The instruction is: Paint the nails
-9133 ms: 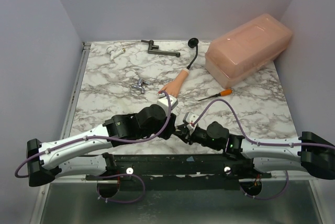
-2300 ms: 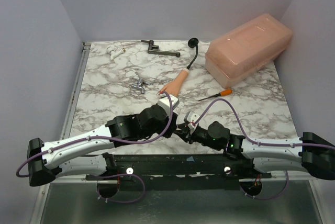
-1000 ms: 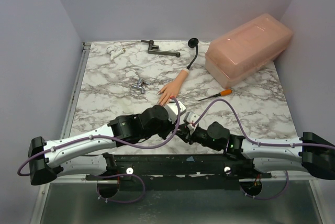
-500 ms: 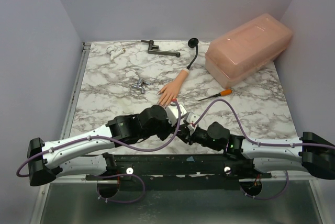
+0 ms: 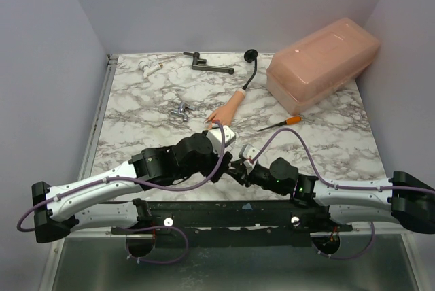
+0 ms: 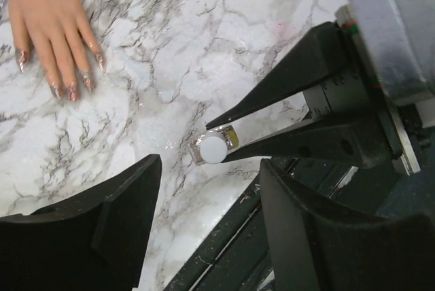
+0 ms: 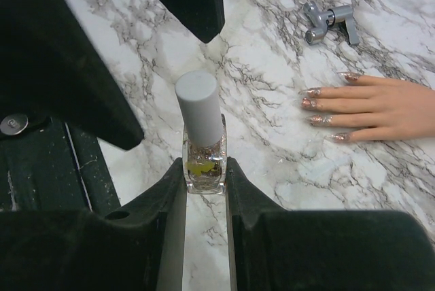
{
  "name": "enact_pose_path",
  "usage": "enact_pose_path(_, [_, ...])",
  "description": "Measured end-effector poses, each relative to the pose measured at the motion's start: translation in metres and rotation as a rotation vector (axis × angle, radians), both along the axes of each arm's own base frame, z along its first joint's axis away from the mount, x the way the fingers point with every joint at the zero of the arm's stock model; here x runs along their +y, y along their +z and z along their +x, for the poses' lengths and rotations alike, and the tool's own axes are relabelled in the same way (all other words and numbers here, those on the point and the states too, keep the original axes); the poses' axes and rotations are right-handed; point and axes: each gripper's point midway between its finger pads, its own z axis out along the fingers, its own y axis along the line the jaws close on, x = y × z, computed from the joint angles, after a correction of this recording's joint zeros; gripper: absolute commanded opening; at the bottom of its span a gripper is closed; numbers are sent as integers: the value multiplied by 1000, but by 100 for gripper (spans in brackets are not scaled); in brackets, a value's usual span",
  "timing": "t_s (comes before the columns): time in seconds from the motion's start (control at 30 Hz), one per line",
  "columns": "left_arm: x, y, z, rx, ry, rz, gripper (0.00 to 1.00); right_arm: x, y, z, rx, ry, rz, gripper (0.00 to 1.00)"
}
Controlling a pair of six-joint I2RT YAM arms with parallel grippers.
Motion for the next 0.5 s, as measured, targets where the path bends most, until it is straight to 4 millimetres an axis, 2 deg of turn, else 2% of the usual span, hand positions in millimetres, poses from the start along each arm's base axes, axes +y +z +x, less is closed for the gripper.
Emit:
enact_pose_path(0.23, [11,-4,8,52,157,-14,52,0,0,0,0,0,-1,1])
enact_pose_path(0.5, [4,-9,12,106,239,-52,45,0,-1,0,0,0,-2,1])
